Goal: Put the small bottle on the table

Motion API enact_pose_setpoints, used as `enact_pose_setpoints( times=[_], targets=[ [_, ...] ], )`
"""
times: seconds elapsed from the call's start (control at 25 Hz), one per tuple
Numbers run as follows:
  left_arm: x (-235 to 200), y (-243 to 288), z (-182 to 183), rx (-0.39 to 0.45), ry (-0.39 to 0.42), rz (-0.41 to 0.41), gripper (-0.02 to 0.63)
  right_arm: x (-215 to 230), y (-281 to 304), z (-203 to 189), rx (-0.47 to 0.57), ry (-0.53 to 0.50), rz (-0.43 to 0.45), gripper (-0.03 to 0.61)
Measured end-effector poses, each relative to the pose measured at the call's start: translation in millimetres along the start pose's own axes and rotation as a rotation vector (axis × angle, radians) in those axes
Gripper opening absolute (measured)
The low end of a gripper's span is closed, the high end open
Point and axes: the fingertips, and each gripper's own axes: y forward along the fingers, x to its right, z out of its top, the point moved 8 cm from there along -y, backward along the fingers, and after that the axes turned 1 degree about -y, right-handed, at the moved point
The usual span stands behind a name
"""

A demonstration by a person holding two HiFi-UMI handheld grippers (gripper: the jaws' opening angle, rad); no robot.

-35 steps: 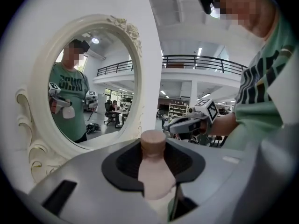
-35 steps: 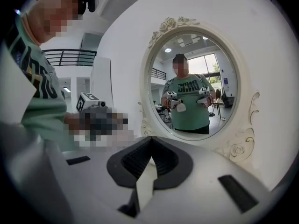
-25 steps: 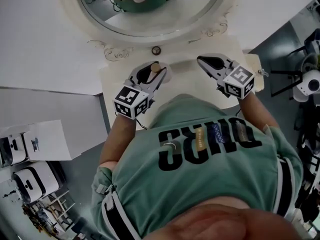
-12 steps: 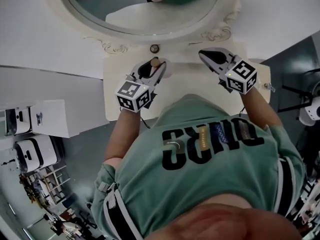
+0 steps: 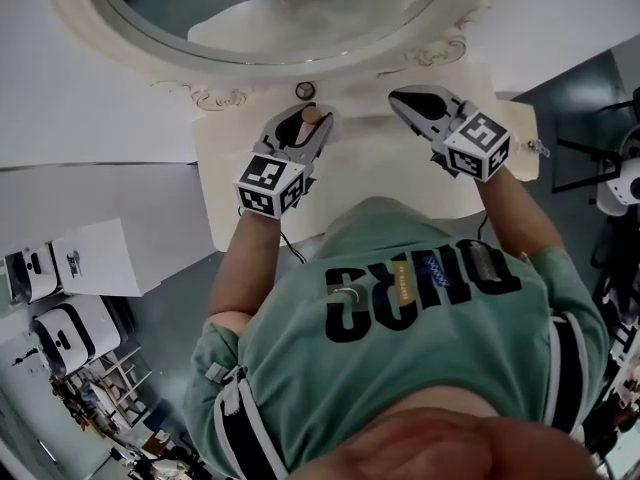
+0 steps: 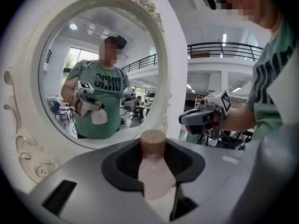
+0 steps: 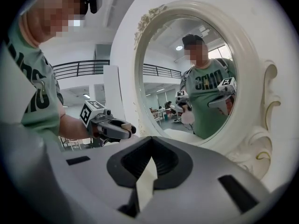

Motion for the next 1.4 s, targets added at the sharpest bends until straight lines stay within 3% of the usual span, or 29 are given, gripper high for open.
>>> enact_pose_setpoints(
  times=[0.8,1.4],
  targets=[
    [-51,95,-47,0.004,0.05,0.014,0.141,52,50,-69,0.005,0.029,-0.023,-0.006],
    [-59,125,-77,0.013,0.088,-0.001,0.141,62,80,-102,0.006,0.072,0.0,-0.006]
  ],
)
